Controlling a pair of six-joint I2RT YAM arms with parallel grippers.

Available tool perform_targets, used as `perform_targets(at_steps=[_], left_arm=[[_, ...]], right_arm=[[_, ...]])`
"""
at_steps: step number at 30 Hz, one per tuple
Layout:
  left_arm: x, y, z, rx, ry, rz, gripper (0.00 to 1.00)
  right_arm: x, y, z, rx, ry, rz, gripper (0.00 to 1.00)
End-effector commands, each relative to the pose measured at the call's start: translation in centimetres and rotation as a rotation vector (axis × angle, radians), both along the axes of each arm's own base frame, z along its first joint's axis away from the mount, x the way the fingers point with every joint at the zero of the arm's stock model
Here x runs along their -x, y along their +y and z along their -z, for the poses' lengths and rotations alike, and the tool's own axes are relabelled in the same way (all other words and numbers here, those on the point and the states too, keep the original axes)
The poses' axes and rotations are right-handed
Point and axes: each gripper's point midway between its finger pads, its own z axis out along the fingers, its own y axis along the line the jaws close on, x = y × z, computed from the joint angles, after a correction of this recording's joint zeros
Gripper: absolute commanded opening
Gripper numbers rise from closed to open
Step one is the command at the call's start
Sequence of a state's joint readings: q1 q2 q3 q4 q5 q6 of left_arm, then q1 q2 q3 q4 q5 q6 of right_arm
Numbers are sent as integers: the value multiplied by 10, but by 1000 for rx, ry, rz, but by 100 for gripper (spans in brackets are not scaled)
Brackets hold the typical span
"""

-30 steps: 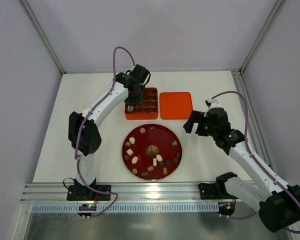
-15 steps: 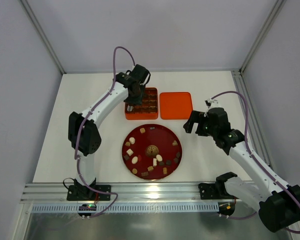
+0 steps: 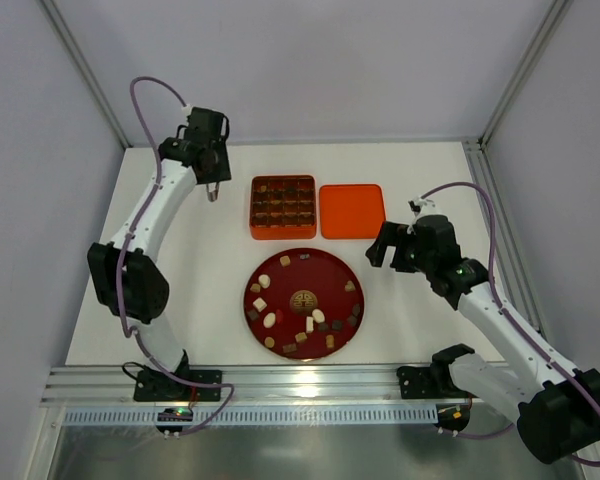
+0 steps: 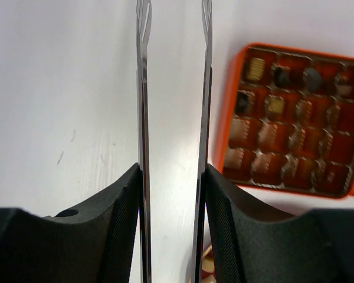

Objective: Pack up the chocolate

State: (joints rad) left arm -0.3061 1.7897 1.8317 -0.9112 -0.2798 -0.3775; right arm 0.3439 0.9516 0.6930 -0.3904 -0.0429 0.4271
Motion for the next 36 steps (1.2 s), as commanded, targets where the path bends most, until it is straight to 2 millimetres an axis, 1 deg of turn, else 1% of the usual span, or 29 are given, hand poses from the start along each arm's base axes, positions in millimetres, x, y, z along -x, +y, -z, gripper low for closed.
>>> perform_targets(at_steps=[1,2,3,4,5,8,9,10,11,12,14,15,18,19,20,21,24,26,27,29,30,36], left_arm=[[-28,29,18,-6,-59,-67,46],[-32,35,35,-3,-29,-71,46],[-36,42,44,9,-15,-88,46],[-41,55,52,35,1,-109,46],[-46,59,66,53,30,-117,46],[-54,70,82,82,62,-133,46],[-57,71,92,78,82,-136,46],[-59,73,96,79,88,-130,46],[-58,74,101,79,101,-130,46],[-59,77,111,71,123,-133,47],[-57,83,120,71,155,-146,47],[-56,85,131,70,178,-152,47],[-50,93,144,67,228,-168,47],[-47,94,152,65,252,-171,48],[-44,95,156,64,266,-173,49],[-43,98,159,54,276,-181,53],[-37,101,170,49,318,-191,60],[-35,101,175,46,332,-189,66],[-34,100,176,45,337,-186,70],[-34,102,179,41,343,-186,74],[-34,101,178,42,343,-183,77],[-33,101,180,46,348,-176,88]], right_arm=[[-7,4,-19,-13,-49,-17,100],[-7,3,-21,-9,-57,-16,100],[-6,2,-22,-8,-60,-15,100],[-5,1,-22,-3,-59,-12,100],[-4,1,-22,-3,-59,-14,100],[-3,0,-22,-3,-59,-12,100],[-2,-1,-21,-2,-56,-10,100],[-1,-1,-20,-2,-54,-10,100],[-1,-1,-20,-2,-57,-9,100],[0,-2,-19,0,-55,-8,100],[0,-3,-18,3,-53,-6,100],[1,-3,-16,5,-47,-7,100],[1,-3,-15,8,-46,-9,100],[2,-3,-15,9,-45,-10,100],[1,-3,-14,10,-46,-9,100],[1,-3,-14,12,-45,-10,100],[1,-2,-12,9,-37,-14,100],[0,-1,-11,9,-37,-15,100],[0,-2,-11,9,-36,-14,100],[0,-1,-10,8,-34,-14,100],[0,-1,-9,13,-32,-17,100],[-1,0,-8,10,-33,-19,100]])
